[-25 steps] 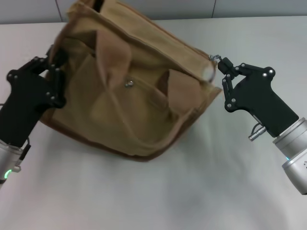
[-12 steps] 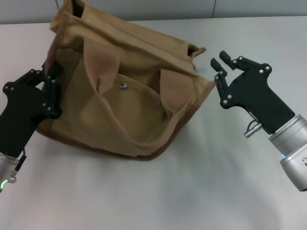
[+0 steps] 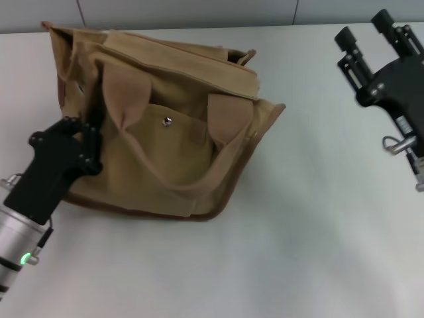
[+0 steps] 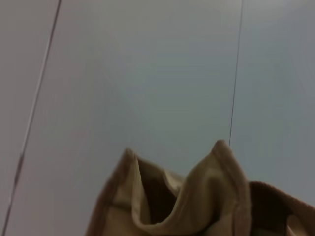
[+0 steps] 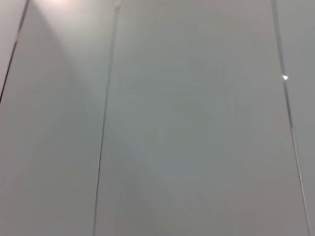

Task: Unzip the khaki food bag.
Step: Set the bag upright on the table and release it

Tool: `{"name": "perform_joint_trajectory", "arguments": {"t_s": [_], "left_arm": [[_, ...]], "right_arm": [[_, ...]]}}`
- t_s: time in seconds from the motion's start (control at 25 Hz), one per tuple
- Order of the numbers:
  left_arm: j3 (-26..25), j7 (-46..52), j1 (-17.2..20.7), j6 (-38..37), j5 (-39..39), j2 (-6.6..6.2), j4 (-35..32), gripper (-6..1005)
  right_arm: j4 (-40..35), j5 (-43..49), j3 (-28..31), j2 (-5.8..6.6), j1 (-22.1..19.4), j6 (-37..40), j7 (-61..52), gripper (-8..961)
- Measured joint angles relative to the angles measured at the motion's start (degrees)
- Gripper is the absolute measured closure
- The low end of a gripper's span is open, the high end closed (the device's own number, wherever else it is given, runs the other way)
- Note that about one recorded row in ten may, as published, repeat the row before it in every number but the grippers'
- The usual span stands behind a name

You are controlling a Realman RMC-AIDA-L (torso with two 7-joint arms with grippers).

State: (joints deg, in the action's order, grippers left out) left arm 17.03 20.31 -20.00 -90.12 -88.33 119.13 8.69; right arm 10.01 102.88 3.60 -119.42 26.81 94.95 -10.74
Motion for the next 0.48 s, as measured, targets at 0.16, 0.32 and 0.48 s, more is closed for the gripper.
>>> {"name": "perform_joint_trajectory", "arguments": {"t_s": [0.16,0.32,0.48], "left_arm": [[-0.11,0.07,-1.65,3.86,0.00,0.02,2.23,909],[-0.20,0.15,-4.10,7.09,-0.03,0.02,4.93,909],[0.01,0.70,-6.79,9.09,-0.32,0.06,6.75,909]], "right_arm": [[-6.36,0.11,-0.22,-0.05,1.10,-0.61,-13.69,412],[-7.66,0.16,-0.42,0.03,1.43,-0.73,-16.98,320],[-8.79,0.24,-0.79,0.08,2.05,-0.90,-19.48,308]]}}
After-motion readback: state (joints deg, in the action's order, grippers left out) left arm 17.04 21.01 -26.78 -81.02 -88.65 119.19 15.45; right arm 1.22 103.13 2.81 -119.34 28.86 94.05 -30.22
